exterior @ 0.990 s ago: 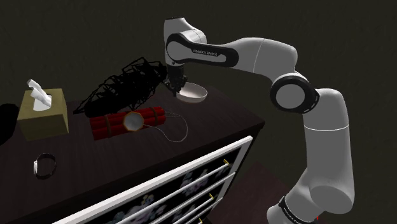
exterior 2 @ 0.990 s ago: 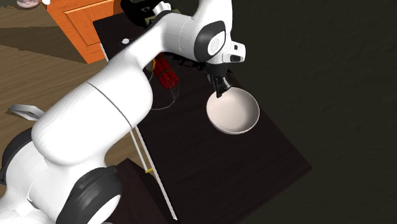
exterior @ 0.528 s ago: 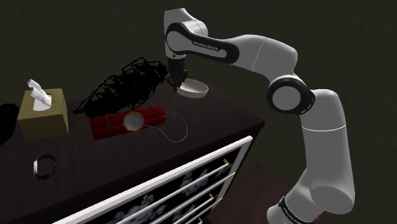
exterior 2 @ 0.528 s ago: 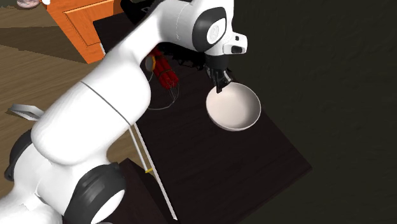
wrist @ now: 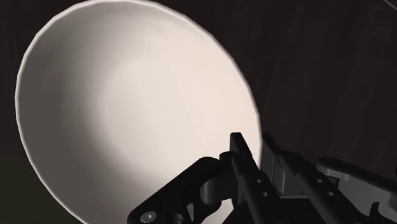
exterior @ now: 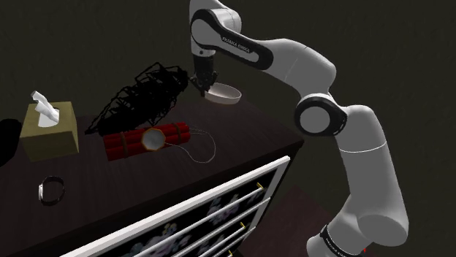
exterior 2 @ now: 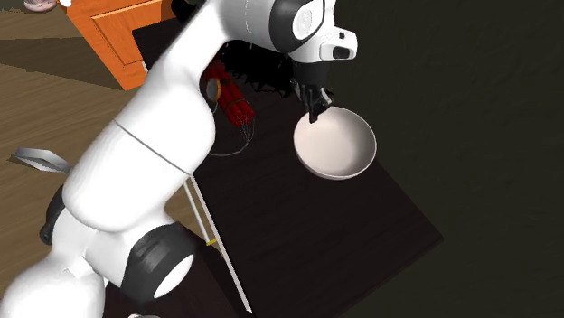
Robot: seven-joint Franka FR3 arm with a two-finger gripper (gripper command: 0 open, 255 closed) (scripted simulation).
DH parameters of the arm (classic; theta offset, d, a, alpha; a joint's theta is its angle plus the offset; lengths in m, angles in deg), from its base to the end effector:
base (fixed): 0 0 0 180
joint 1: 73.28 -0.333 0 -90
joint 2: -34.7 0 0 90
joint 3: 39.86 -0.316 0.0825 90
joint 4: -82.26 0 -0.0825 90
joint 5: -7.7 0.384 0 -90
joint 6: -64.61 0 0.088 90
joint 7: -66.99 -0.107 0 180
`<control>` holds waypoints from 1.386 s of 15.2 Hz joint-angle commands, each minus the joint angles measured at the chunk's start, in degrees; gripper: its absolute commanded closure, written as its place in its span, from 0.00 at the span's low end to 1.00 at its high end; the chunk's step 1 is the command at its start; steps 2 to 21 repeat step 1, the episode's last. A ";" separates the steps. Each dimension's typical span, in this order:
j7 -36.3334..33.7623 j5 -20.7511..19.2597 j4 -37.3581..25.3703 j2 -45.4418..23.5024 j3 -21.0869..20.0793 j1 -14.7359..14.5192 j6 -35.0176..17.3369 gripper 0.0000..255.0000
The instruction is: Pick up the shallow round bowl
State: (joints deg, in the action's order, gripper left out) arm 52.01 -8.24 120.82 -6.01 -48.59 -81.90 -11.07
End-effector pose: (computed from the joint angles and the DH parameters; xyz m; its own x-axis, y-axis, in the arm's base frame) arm 0.6996 0.1312 0.5632 0.9985 -0.0541 -0.0075 -0.0518 -0.9821 0.1811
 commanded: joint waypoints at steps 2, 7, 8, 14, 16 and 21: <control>0.31 -0.14 -2.86 -1.26 0.17 -0.38 1.43 1.00; 0.31 -0.14 -2.86 -1.26 0.17 -0.38 1.43 1.00; 0.31 -0.14 -2.86 -1.26 0.17 -0.38 1.43 1.00; 0.31 -0.14 -2.86 -1.26 0.17 -0.38 1.43 1.00; 0.31 -0.14 -2.86 -1.26 0.17 -0.38 1.43 1.00; 0.31 -0.14 -2.86 -1.26 0.17 -0.38 1.43 1.00</control>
